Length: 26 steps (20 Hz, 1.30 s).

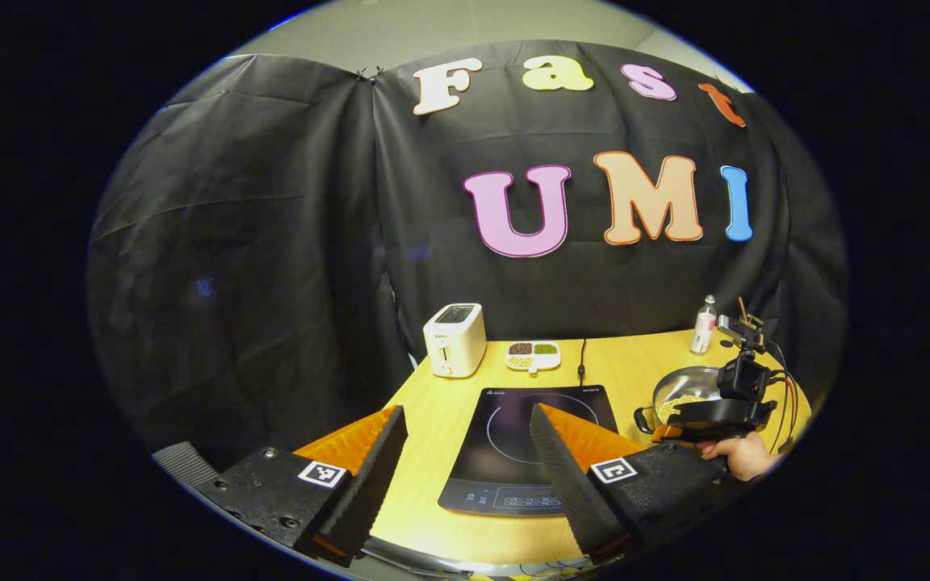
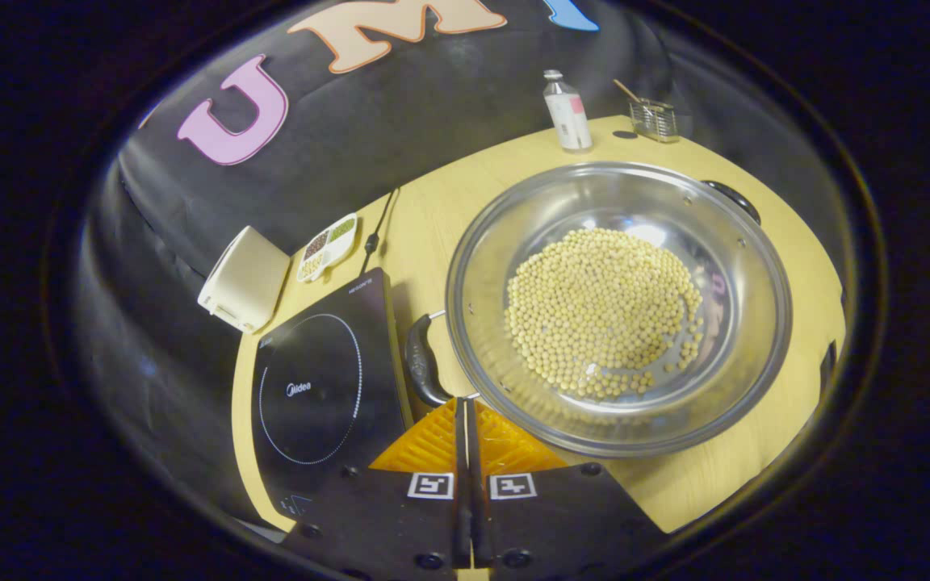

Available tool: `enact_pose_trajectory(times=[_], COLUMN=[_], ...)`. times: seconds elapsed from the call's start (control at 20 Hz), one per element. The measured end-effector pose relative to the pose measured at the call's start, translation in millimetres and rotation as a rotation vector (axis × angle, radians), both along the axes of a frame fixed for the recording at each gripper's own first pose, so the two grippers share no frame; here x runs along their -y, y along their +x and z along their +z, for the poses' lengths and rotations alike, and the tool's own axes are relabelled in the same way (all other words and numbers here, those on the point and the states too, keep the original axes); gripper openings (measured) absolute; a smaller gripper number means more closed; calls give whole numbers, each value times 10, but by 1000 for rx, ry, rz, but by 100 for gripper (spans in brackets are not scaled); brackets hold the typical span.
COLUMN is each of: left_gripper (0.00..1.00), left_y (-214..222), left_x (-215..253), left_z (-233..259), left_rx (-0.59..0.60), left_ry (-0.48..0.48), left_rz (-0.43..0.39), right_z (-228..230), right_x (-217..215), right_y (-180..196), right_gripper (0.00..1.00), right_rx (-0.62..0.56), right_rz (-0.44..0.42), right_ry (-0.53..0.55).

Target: First push the handle of the pot to place it horizontally, then grasp the pot with both hands and set it on the induction cooktop.

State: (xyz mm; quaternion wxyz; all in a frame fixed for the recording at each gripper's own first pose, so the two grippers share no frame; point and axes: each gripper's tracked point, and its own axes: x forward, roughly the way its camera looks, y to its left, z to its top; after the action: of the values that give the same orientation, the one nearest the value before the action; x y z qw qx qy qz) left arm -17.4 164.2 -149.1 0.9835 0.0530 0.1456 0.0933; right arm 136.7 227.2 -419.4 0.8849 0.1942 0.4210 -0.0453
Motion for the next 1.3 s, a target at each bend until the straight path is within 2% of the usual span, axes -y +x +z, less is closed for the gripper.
enact_pose_trajectory(times=[0.1, 0.2, 0.35, 0.4, 0.5, 0.65, 0.7, 0.75, 0.8, 0.85, 0.9, 0.95, 1.05, 1.1, 1.25, 1.3], left_gripper=[95, 94, 94, 97, 94, 95, 95, 97, 97, 97, 97, 94, 97, 95, 93, 93], left_y=[23, 37, 78, 107, 148, 229, 274, 319, 350, 392, 434, 485, 592, 672, 886, 949], left_x=[15, 34, 98, 151, 256, 468, 549, 654, 755, 858, 970, 1092, 1338, 1458, 1762, 1844], left_z=[-3, 2, 40, 33, 20, 23, 27, 16, -4, -31, -79, -121, -198, -252, -457, -552], left_rx=[-1, 0, 8, 10, 9, 4, 5, -1, -8, -21, -38, -55, -94, -112, -193, -224], left_ry=[0, 0, -12, -20, -38, -53, -62, -79, -96, -111, -128, -144, -177, -200, -274, -297], left_rz=[-3, -9, -23, -31, -54, -102, -120, -140, -157, -172, -188, -207, -241, -253, -265, -268], right_z=[54, 139, 446, 482, 686, 942, 981, 1025, 1054, 1079, 1111, 1134, 1141, 1161, 1120, 1087], right_x=[13, -21, 96, 122, 313, 654, 800, 934, 1061, 1193, 1310, 1468, 1777, 1901, 2253, 2357], right_y=[47, 27, -32, -68, -119, -182, -217, -224, -250, -265, -267, -245, -160, -109, 93, 173], right_gripper=[2, 0, 3, 3, 19, 19, 40, 44, 59, 63, 78, 79, 100, 94, 94, 100], right_rx=[11, 15, 47, 59, 92, 125, 129, 132, 130, 120, 113, 105, 95, 91, 61, 45], right_rz=[16, 33, 56, 57, 66, 74, 72, 80, 85, 98, 110, 117, 139, 149, 167, 173], right_ry=[-15, 16, 64, 70, 64, 62, 51, 43, 32, 28, 22, 4, -33, -43, -50, -49])
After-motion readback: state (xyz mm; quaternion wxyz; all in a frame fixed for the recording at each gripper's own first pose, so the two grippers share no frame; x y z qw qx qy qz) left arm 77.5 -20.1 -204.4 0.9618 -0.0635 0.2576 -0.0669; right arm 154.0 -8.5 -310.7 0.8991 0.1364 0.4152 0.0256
